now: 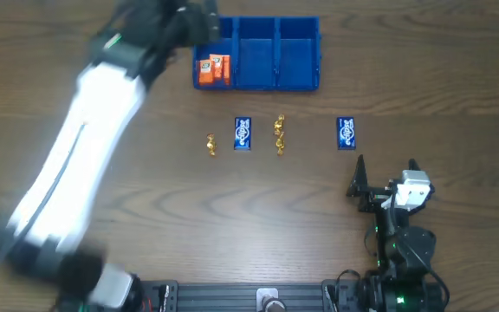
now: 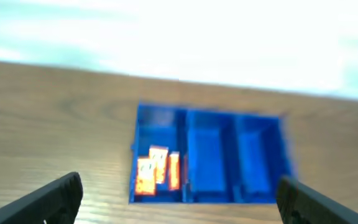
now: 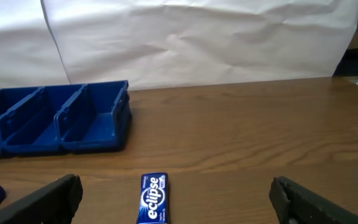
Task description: Sort Candies Into Trays
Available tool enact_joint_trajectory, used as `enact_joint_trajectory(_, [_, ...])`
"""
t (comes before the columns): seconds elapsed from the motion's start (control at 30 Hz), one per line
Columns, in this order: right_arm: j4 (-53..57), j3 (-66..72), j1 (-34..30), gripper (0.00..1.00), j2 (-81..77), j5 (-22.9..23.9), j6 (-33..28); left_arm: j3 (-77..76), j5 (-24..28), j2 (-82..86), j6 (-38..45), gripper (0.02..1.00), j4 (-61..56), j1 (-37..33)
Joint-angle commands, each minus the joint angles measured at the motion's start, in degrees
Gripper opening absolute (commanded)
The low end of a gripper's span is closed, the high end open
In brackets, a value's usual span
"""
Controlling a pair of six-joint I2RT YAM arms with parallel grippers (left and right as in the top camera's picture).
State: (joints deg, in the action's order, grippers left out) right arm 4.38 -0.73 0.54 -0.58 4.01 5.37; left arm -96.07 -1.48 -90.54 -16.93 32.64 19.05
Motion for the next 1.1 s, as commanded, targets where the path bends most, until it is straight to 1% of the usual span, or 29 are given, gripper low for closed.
enact_joint_trajectory(0.03, [-0.04, 0.31, -0.17, 1.0, 0.44, -0.28, -0.74, 20.57, -5.51, 23.3, -0.31, 1.0, -1.95, 0.57])
enact_joint_trajectory(0.1, [-0.04, 0.31, -0.17, 1.0, 0.44, -0.28, -0.74, 29.86, -5.53, 34.01, 0.79, 1.0, -3.3, -1.03])
enact_joint_trajectory(0.17, [-0.04, 0.31, -0.17, 1.0, 0.44, -0.28, -0.74, 36.54, -3.76, 41.94, 2.38, 1.0, -3.65, -4.44])
enact_joint_trajectory(0.2, [-0.04, 0.31, -0.17, 1.0, 0.44, -0.28, -0.74, 40.63, -2.4, 46.99, 4.15, 1.0, -4.04, -6.88])
enact_joint_trajectory(0.27, [-0.04, 0.31, -0.17, 1.0, 0.44, -0.28, -0.74, 46.69, -1.88, 54.47, 7.65, 1.0, -4.7, -9.44])
enact_joint_trajectory(0.4, [-0.04, 0.31, -0.17, 1.0, 0.44, -0.28, -0.74, 57.42, -1.84, 67.71, 14.05, 1.0, -6.88, -9.92])
enact_joint_trajectory(0.5, [-0.07, 0.31, -0.17, 1.0, 0.44, -0.28, -0.74, 64.37, -0.81, 74.86, 16.44, 1.0, -8.94, -11.89])
enact_joint_trajectory(0.6, [-0.04, 0.31, -0.17, 1.0, 0.44, -0.28, -0.74, 70.93, 1.77, 80.32, 16.79, 1.0, -11.74, -14.19])
enact_joint_trajectory(0.77, [-0.04, 0.31, -0.17, 1.0, 0.44, -0.28, -0.74, 80.61, 5.92, 85.09, 16.79, 1.0, -18.88, -14.56])
enact_joint_trajectory(0.97, [-0.04, 0.31, -0.17, 1.0, 0.44, -0.28, -0.74, 89.85, 6.67, 87.97, 16.46, 1.0, -26.88, -14.95])
enact_joint_trajectory(1.0, [-0.04, 0.31, -0.17, 1.0, 0.44, -0.28, -0.74, 91.91, 7.41, 88.96, 15.91, 0.998, -28.17, -15.41])
enact_joint_trajectory(1.1, [-0.07, 0.31, -0.17, 1.0, 0.44, -0.28, -0.74, 94.68, 7.58, 90.4, 14.27, 0.998, -29.7, -16.15])
